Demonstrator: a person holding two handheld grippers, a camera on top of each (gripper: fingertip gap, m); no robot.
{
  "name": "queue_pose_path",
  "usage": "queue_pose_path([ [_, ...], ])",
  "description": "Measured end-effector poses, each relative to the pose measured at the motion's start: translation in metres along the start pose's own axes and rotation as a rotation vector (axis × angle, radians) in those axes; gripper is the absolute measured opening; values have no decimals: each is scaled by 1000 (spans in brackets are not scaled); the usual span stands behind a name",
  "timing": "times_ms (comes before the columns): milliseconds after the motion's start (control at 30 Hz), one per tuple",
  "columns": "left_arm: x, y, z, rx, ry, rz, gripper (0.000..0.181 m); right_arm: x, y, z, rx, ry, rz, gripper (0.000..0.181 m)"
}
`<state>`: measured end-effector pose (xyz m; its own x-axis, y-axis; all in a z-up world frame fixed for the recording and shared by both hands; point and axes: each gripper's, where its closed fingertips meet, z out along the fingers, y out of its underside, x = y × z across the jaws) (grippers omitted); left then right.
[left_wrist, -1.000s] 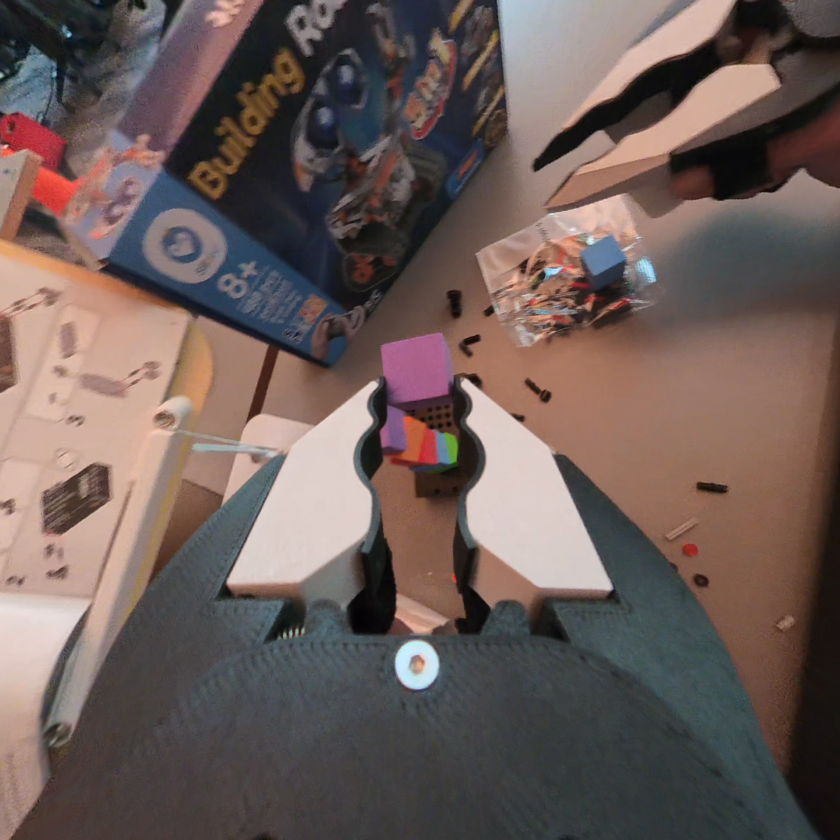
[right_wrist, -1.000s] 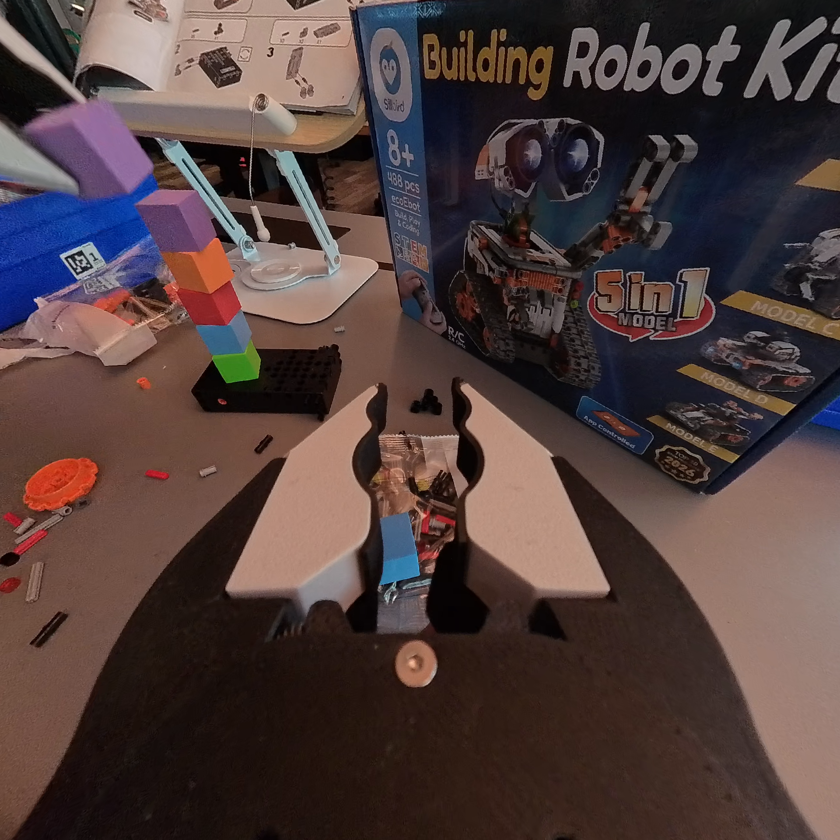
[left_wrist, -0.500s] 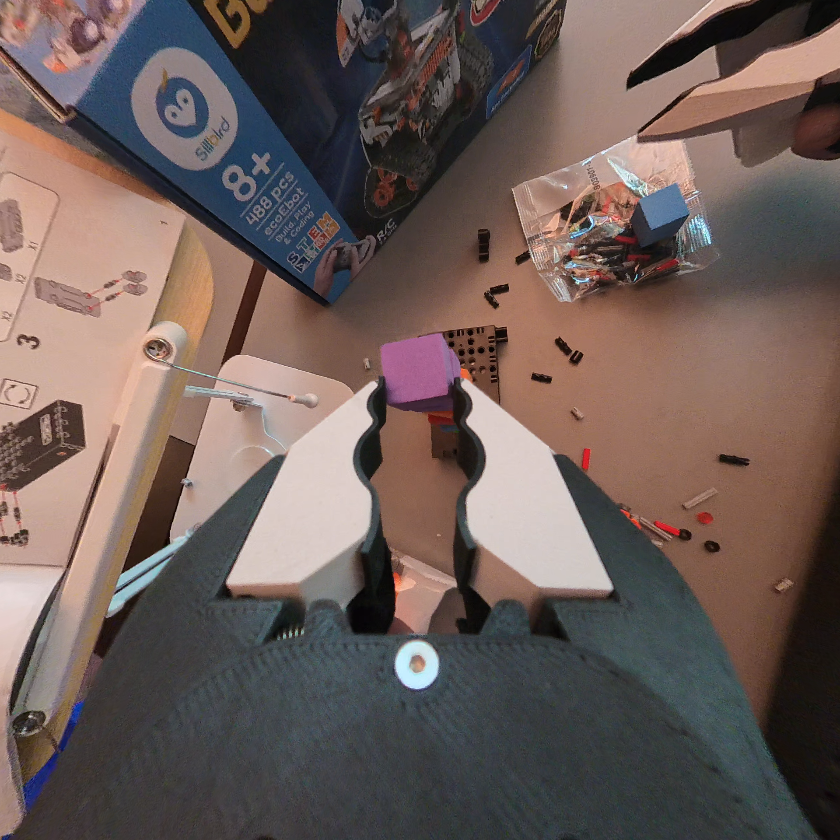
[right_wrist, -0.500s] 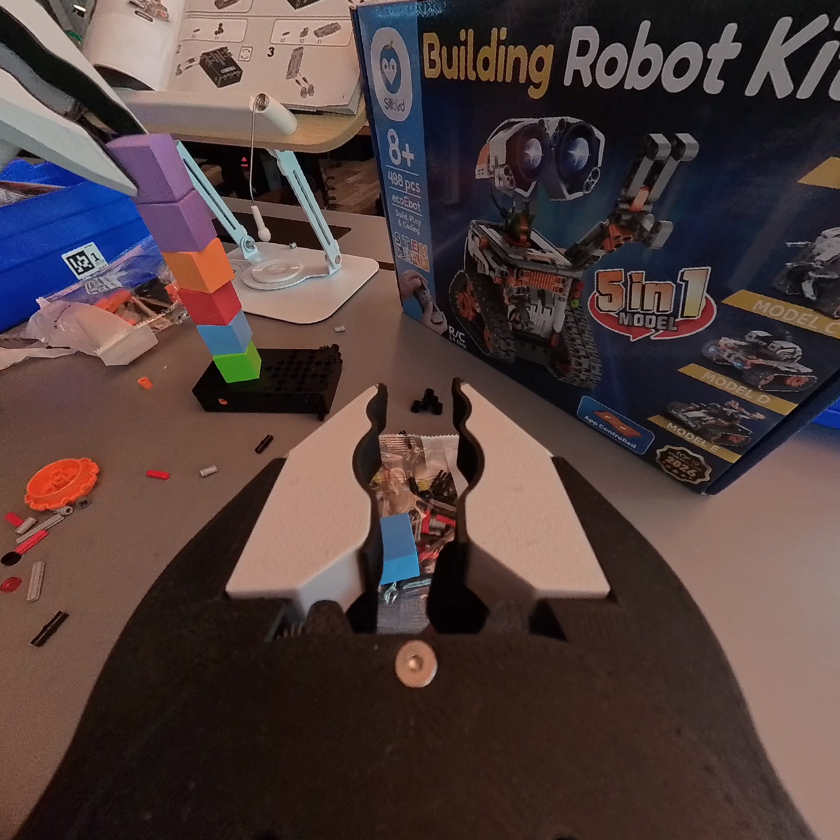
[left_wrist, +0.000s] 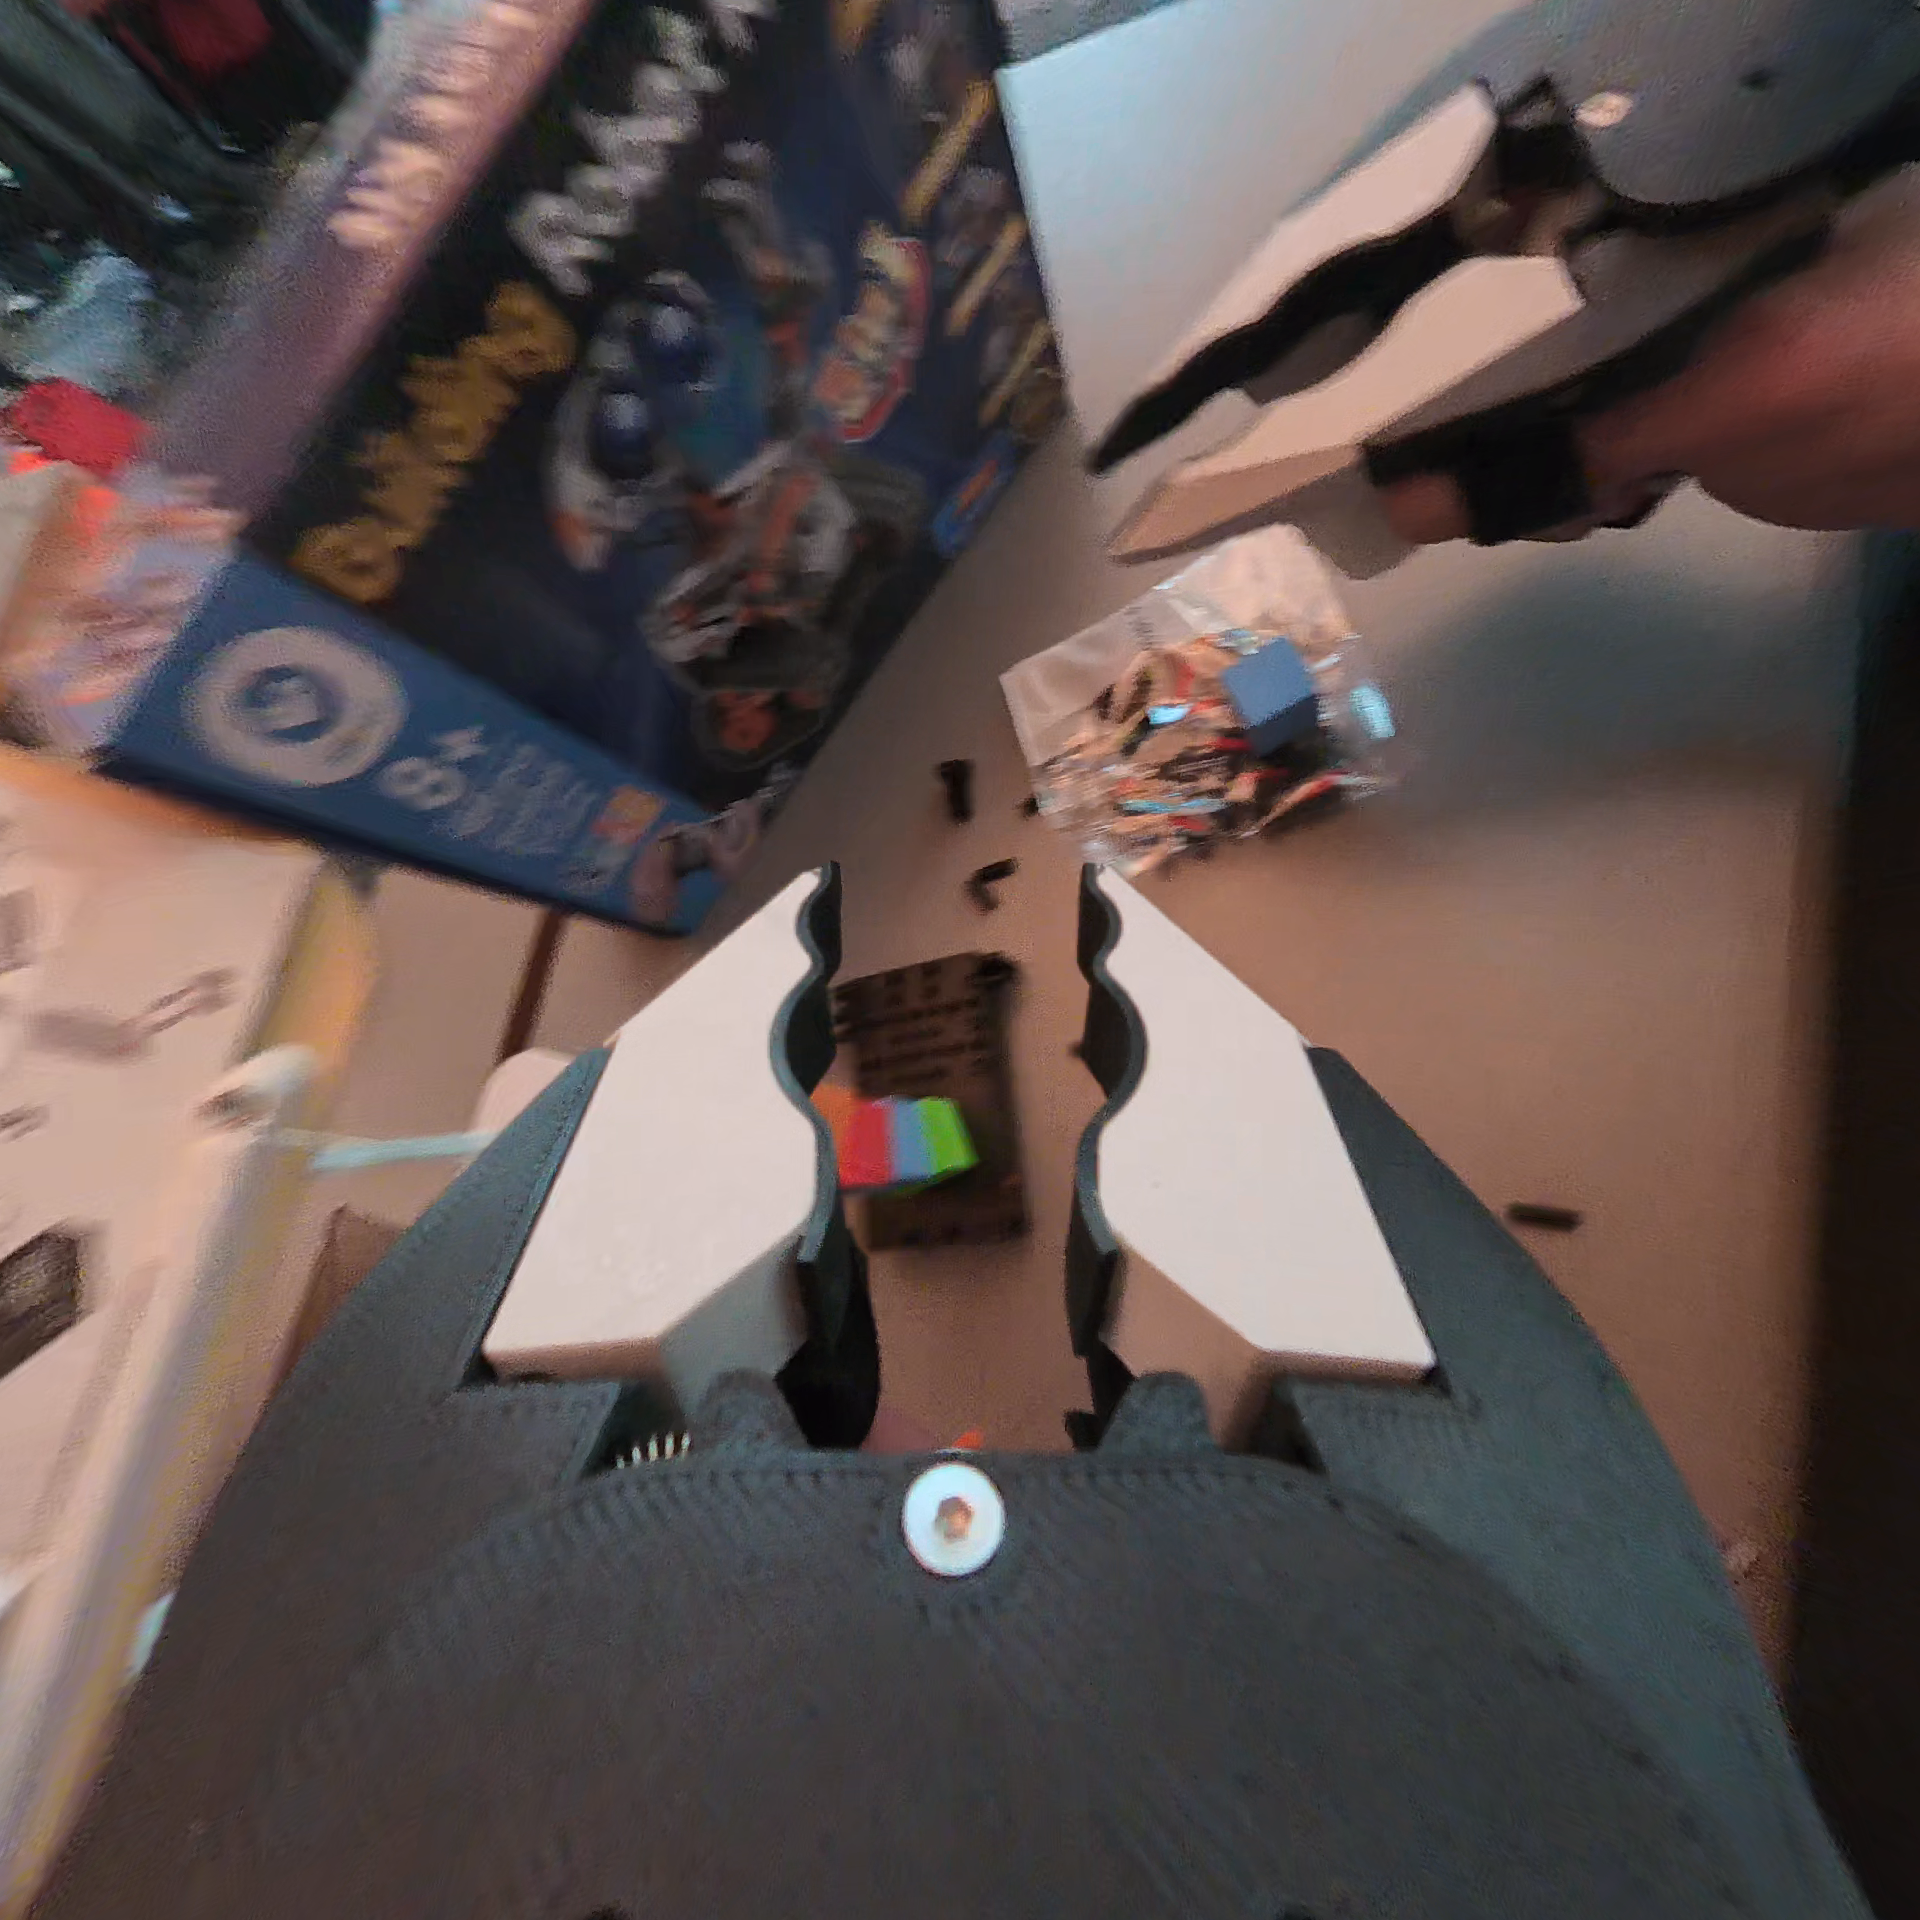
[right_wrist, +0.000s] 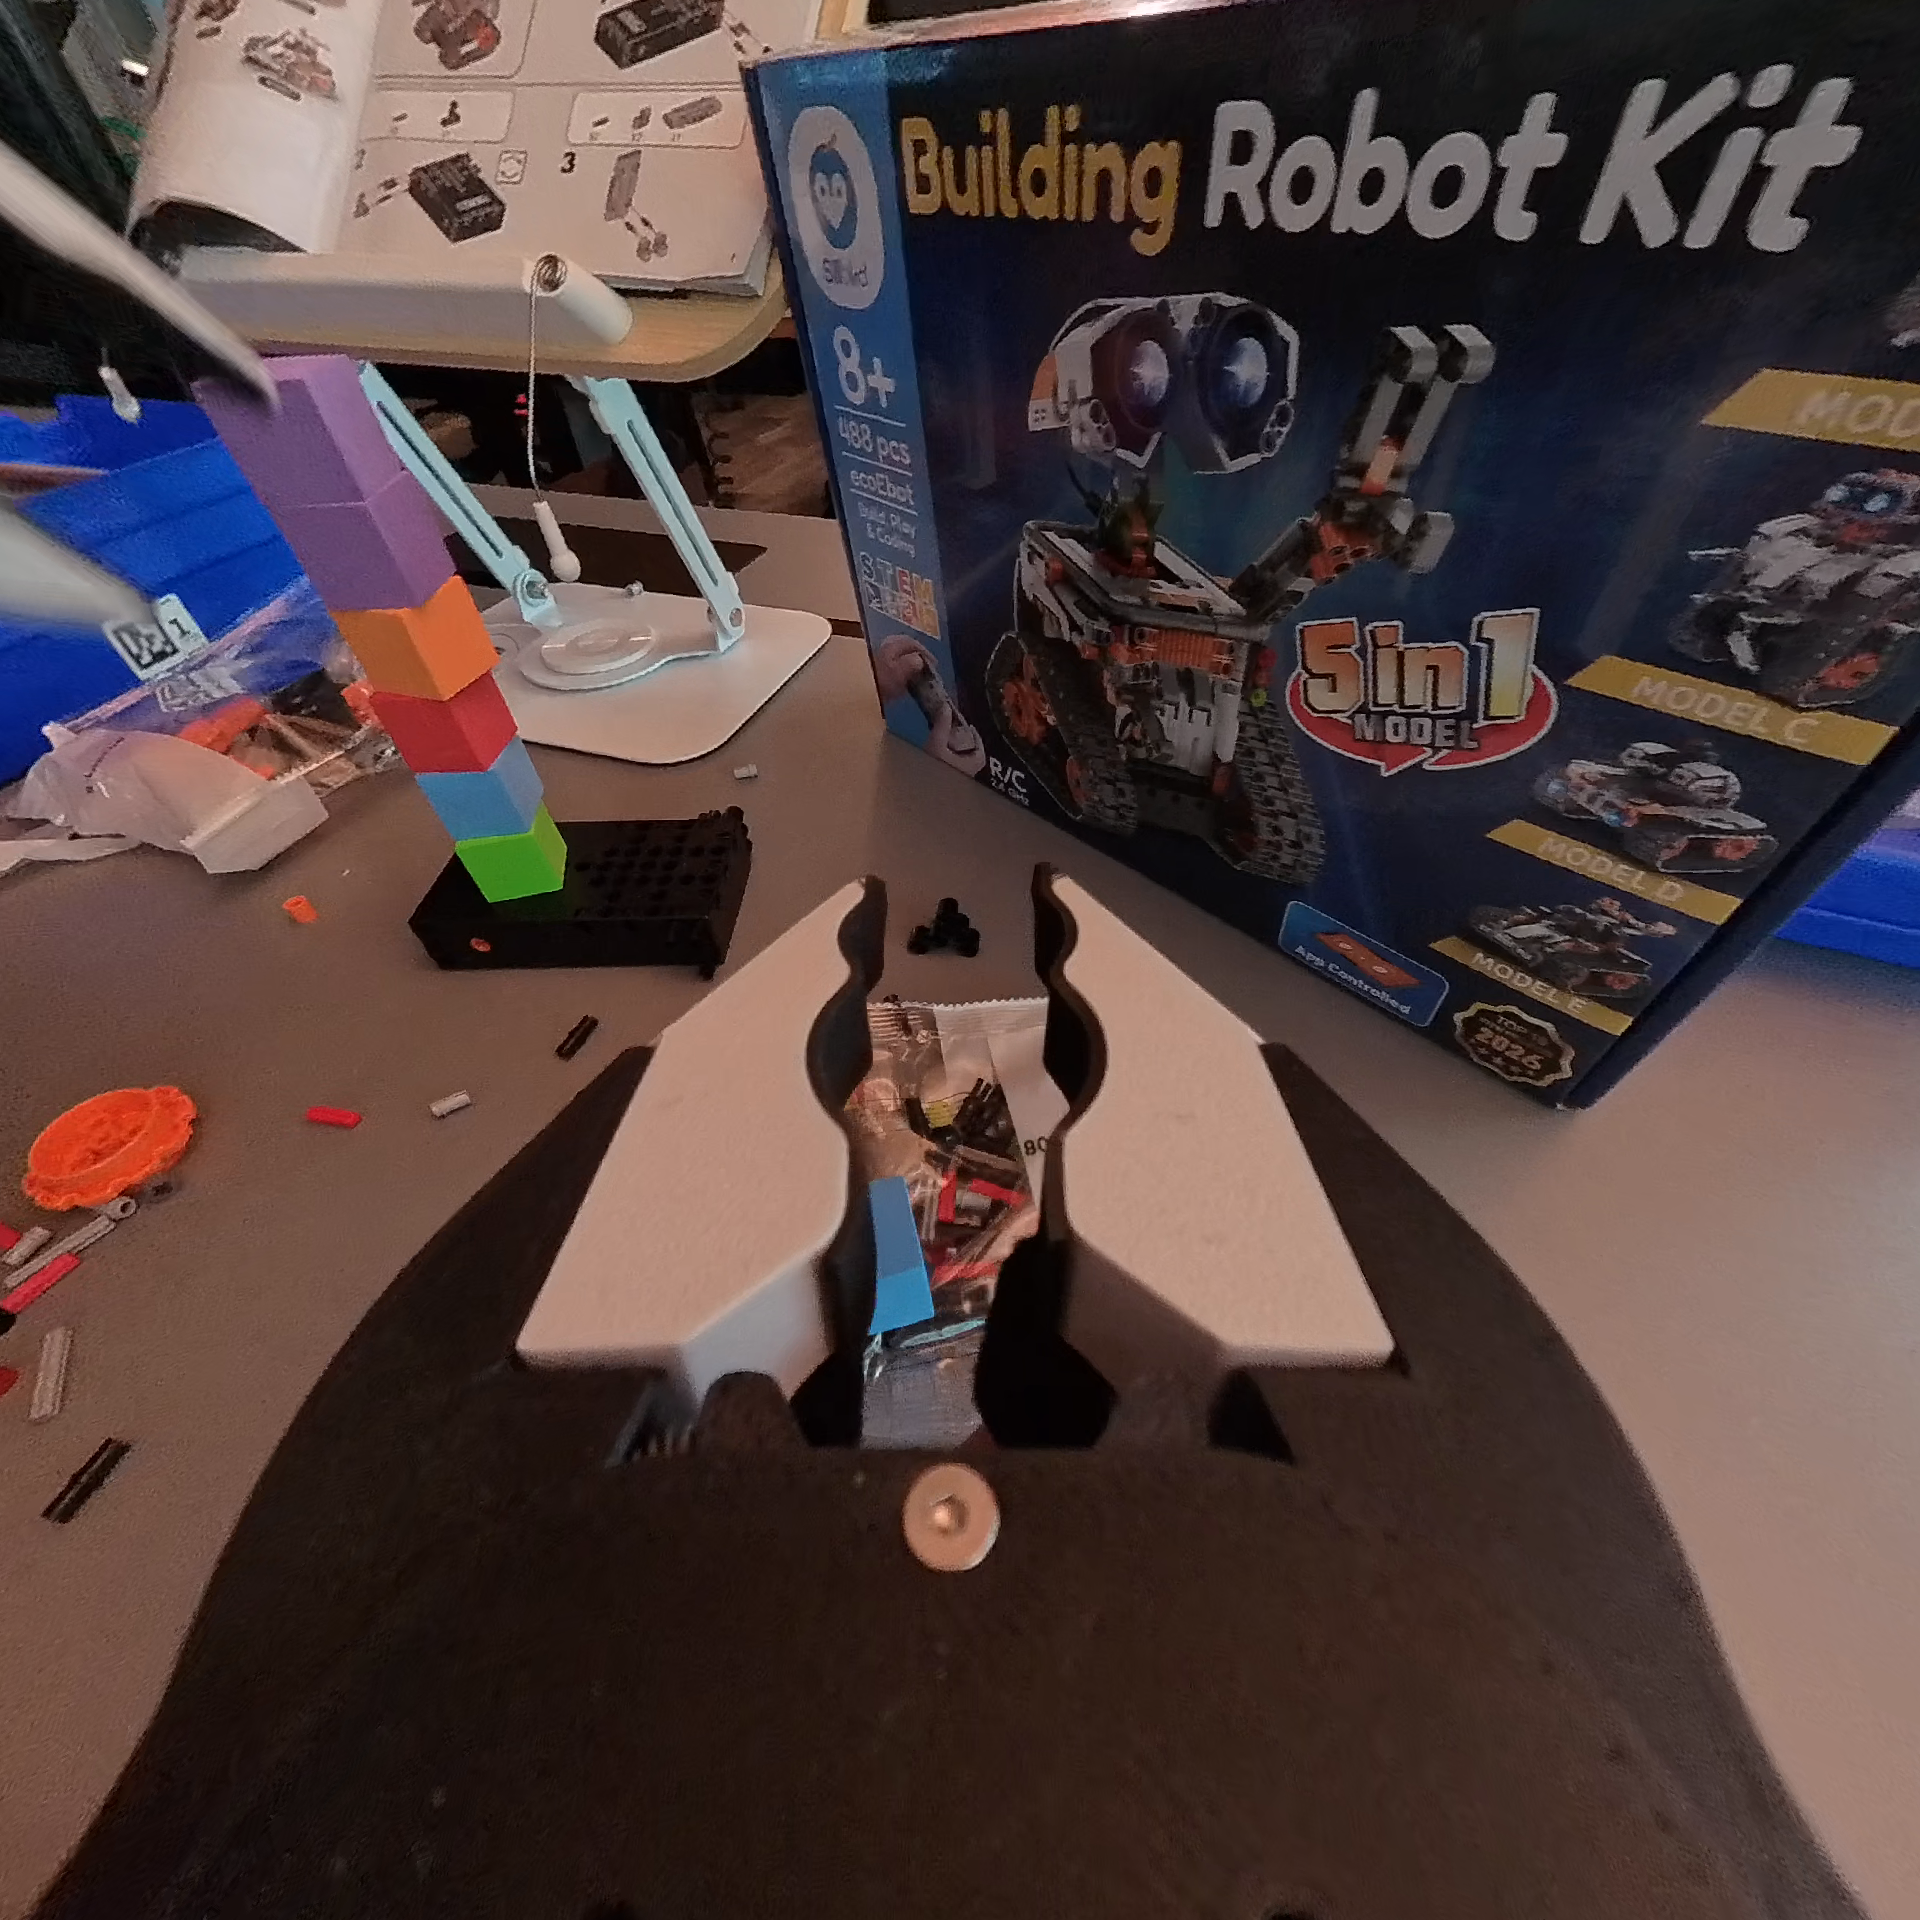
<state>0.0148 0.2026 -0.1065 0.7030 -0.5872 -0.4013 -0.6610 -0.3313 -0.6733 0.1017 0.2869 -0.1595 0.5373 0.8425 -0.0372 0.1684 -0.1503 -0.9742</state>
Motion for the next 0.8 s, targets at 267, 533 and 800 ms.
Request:
queue_pose_path([
  [267,96,16,110,-57,157,-64,51,20,-9,-10,68,58,76,26],
  [533,110,11,149,-36,108,-139,43,27,-15,-15,110,68,121,27],
  [800,94,2,127,-9,26,-54,29,29,-16,-17,122,67,137,27],
])
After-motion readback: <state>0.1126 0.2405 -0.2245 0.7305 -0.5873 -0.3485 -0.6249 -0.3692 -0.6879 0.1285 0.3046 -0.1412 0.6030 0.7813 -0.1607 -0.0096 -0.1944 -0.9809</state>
